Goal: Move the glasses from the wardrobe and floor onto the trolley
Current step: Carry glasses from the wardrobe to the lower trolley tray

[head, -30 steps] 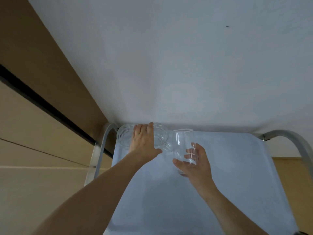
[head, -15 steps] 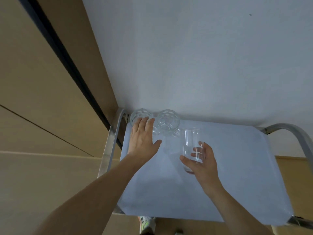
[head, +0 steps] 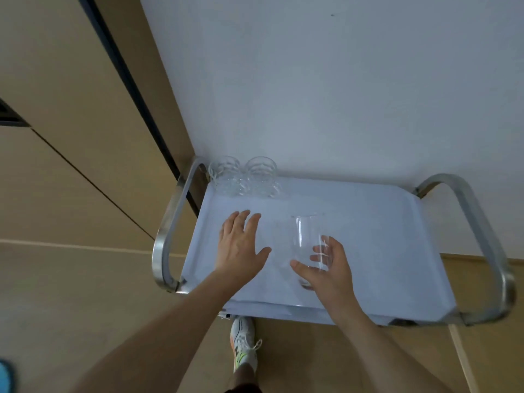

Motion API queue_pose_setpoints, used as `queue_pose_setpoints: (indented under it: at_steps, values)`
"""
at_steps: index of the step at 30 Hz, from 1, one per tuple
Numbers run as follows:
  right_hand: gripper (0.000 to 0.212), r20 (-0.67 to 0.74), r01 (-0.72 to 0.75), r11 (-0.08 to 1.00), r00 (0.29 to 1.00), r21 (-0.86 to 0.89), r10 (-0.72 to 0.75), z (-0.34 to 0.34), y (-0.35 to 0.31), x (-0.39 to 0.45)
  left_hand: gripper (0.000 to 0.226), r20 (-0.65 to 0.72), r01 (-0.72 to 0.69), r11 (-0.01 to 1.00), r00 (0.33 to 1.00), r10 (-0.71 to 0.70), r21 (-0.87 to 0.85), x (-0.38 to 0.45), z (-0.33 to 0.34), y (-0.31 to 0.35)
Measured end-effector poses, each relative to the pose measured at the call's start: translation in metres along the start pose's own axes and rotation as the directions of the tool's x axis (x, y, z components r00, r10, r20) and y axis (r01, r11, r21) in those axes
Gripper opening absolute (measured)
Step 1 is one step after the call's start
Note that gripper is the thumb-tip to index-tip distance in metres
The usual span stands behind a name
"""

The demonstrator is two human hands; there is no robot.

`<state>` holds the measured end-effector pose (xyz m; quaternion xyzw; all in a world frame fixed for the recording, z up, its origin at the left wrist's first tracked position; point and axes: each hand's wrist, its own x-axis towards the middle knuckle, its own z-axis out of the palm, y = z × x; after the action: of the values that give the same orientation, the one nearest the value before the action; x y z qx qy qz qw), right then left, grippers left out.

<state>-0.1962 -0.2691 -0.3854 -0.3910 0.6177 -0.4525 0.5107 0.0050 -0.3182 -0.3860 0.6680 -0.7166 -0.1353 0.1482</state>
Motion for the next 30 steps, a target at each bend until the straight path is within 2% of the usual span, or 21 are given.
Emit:
queue_pose_setpoints:
  at_steps: [6, 14, 17, 23, 30]
  values:
    - [0.079, 0.020, 0.056, 0.998, 0.998, -0.003, -0.056, -0.038, 0.015, -0.053, 0.080, 0.011, -0.014, 0.998, 1.000, 0.013, 0.065, -0.080, 0.008, 0.038]
    - [0.075, 0.038, -0.023, 0.999, 0.999, 0.045, 0.022, -0.054, 0.059, -0.106, 0.078, 0.098, 0.018, 0.997, 0.995, -0.025, 0.074, -0.159, 0.020, 0.041]
    - [0.081, 0.034, -0.059, 0.998, 0.998, 0.019, 0.059, -0.050, 0.077, -0.122, 0.077, 0.135, 0.030, 0.997, 0.990, -0.040, 0.078, -0.177, 0.026, 0.031]
    - [0.073, 0.007, -0.102, 0.995, 0.995, 0.014, 0.102, -0.029, 0.107, -0.137, 0.074, 0.168, 0.036, 0.999, 0.985, -0.042, 0.035, -0.193, 0.047, -0.001]
    - [0.081, 0.024, -0.111, 0.994, 0.993, -0.018, 0.112, 0.016, 0.166, -0.149, 0.076, 0.247, 0.070, 0.997, 0.966, -0.070, 0.011, -0.216, 0.094, -0.078]
